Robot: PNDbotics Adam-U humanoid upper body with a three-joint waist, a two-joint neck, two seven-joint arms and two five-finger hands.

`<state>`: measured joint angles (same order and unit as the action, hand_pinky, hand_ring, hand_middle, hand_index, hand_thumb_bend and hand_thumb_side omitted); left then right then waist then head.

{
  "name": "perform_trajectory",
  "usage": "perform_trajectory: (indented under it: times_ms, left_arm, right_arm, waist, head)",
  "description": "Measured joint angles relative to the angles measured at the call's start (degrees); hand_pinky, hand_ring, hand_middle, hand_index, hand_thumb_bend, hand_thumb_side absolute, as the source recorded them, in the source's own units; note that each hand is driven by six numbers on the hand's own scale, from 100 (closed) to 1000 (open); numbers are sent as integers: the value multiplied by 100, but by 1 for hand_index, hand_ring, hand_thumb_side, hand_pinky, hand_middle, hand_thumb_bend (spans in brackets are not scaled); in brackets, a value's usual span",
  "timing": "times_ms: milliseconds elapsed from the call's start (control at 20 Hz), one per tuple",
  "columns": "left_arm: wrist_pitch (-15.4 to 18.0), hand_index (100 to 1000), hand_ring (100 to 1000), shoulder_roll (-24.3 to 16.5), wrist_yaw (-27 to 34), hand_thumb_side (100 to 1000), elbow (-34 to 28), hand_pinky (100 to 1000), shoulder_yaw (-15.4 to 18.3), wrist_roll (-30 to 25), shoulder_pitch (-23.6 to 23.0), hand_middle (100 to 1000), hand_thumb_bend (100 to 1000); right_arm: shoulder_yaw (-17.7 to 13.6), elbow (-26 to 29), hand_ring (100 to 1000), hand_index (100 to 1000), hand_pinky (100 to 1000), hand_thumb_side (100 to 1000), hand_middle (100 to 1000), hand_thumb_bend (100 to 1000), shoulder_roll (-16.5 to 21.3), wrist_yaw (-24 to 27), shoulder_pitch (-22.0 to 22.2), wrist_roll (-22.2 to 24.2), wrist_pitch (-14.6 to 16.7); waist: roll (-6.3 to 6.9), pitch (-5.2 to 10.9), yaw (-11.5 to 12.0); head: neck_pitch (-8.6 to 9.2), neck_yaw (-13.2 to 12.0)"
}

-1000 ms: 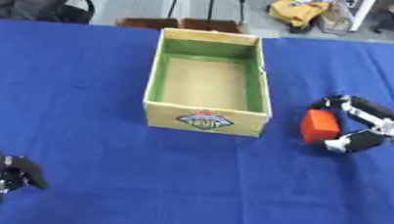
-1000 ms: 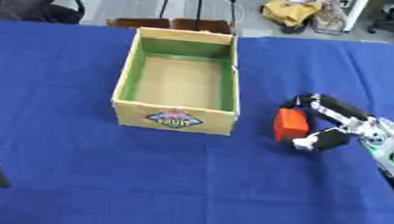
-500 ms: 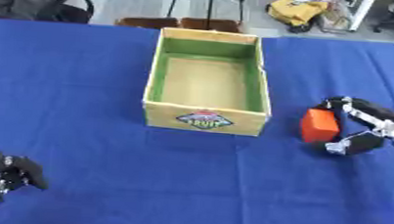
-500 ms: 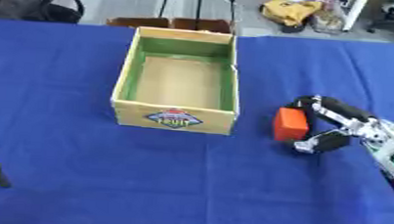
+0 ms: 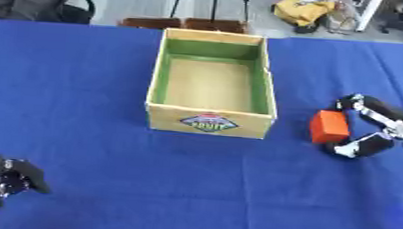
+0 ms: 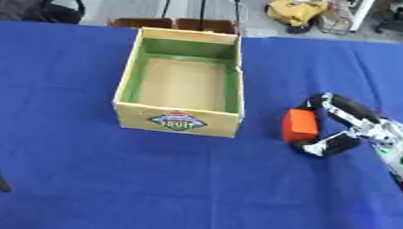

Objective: Pick up objects on the table and place them in the box.

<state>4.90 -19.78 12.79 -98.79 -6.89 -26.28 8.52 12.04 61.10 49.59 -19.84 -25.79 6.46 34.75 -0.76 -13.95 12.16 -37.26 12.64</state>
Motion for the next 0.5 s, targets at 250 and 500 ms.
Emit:
perform_trajectory:
  times_ms: [250, 500]
  left_arm:
    - [1, 650, 560, 0, -1, 1000, 0, 631, 0, 0, 0, 505, 225]
    - [2, 650, 560, 0, -1, 1000, 0, 631, 0, 0, 0, 505, 226]
  right_arm:
    - [0, 4, 552, 390, 695, 100, 254, 100, -2, -28, 3, -281, -74]
    - [1, 53, 551, 367, 693, 100, 230, 100, -3, -13, 6, -560, -123]
  waist:
    - [5, 0, -9]
    - [21, 0, -26]
  head:
    - [0, -3]
    - [0, -19]
